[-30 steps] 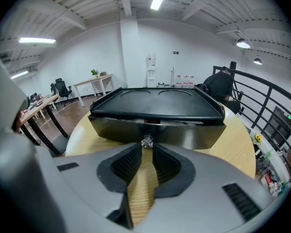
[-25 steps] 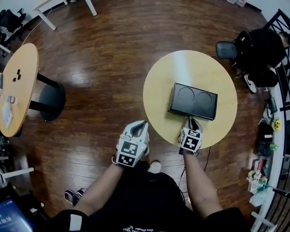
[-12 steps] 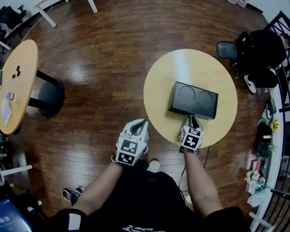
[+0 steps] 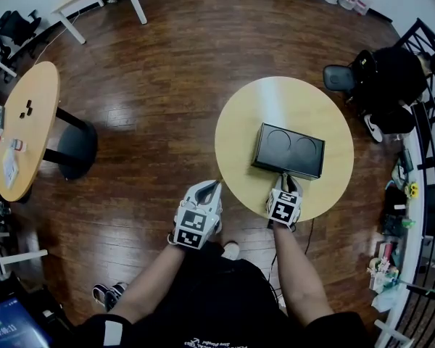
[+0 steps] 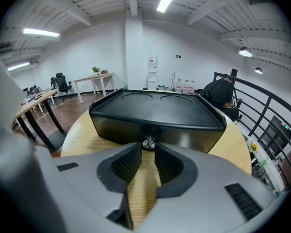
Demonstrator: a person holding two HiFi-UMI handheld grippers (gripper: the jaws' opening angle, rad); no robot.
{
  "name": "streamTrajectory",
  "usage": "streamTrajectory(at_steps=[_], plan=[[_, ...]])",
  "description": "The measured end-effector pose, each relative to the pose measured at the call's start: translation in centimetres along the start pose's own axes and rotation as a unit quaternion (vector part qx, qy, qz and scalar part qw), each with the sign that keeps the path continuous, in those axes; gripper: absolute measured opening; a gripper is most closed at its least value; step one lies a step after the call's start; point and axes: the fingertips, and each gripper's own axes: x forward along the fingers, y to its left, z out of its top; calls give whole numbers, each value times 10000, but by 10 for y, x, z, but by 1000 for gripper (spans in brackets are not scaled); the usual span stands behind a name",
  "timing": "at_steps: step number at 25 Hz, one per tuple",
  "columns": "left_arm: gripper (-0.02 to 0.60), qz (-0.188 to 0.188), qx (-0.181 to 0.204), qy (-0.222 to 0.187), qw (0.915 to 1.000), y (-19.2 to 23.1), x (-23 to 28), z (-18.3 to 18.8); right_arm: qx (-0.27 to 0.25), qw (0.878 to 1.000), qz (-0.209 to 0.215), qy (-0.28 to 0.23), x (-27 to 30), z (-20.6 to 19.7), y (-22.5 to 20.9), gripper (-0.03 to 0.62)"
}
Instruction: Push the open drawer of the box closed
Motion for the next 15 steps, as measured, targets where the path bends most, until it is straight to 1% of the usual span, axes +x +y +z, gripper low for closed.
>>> streamTrajectory(at_steps=[4,7,13,15], plan=[[0,-20,13,-63,10000,-5,-7,2,-75,9996,75,-251,-16,8,9,71],[0,-16,21,-126,9999,-12,-14,5,-286,9988,135,-376,-34,8,15,71],[0,-83,-322,-213,9992,-36,-30,11,-413,9971,282,-580,-69,5,17,69],[0,-92,-347,-230,9991,-41,-35,8,-380,9966,289,-665,-81,3,17,51]])
